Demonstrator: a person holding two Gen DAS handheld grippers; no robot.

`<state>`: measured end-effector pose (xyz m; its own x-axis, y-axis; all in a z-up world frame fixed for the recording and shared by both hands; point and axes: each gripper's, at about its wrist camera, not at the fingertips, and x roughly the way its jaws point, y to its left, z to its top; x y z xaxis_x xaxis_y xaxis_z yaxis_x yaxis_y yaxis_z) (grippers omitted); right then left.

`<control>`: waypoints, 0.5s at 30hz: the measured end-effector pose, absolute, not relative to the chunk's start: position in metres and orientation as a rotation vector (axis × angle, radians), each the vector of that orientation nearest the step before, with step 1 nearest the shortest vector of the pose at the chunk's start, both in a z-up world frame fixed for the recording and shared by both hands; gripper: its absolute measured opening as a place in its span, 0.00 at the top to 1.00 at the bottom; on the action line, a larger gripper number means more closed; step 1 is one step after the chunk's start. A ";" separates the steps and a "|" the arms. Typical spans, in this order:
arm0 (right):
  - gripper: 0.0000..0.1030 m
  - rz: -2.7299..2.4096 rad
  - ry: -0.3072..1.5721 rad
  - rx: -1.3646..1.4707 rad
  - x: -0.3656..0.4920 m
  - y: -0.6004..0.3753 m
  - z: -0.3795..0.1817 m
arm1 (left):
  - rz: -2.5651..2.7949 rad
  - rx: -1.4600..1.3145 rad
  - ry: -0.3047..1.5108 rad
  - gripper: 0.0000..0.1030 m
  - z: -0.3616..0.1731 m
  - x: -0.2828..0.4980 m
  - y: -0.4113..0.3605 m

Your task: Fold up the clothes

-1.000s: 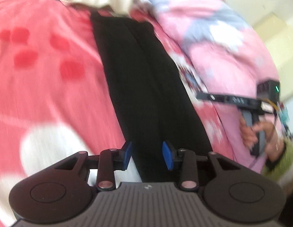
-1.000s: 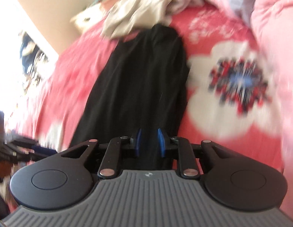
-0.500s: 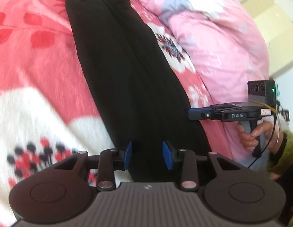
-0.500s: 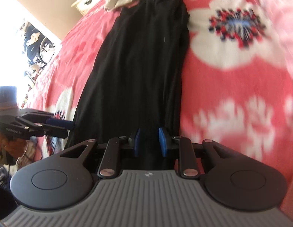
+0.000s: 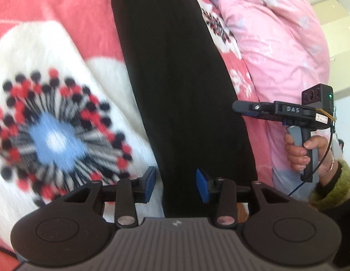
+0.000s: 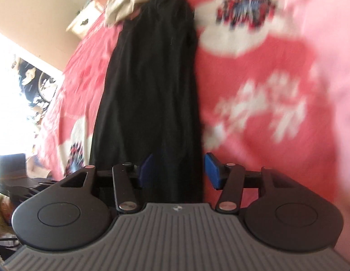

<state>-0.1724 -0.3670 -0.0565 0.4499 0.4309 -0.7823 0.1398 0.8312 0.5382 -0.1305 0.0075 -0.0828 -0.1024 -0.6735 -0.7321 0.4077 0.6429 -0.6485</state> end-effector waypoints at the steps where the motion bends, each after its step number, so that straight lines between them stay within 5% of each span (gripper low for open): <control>1: 0.52 0.195 1.118 0.599 -0.179 -0.364 -0.061 | -0.927 -0.246 1.411 0.62 -0.084 -0.136 0.008; 15: 0.53 0.246 1.230 0.855 -0.266 -0.371 -0.083 | -0.974 -0.178 1.416 0.65 -0.091 -0.190 0.006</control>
<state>-0.2656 -0.3713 -0.0826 0.3534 0.5941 -0.7226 0.2704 0.6746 0.6869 -0.1897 0.0057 -0.0908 -0.1444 -0.6541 -0.7425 0.4589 0.6205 -0.6359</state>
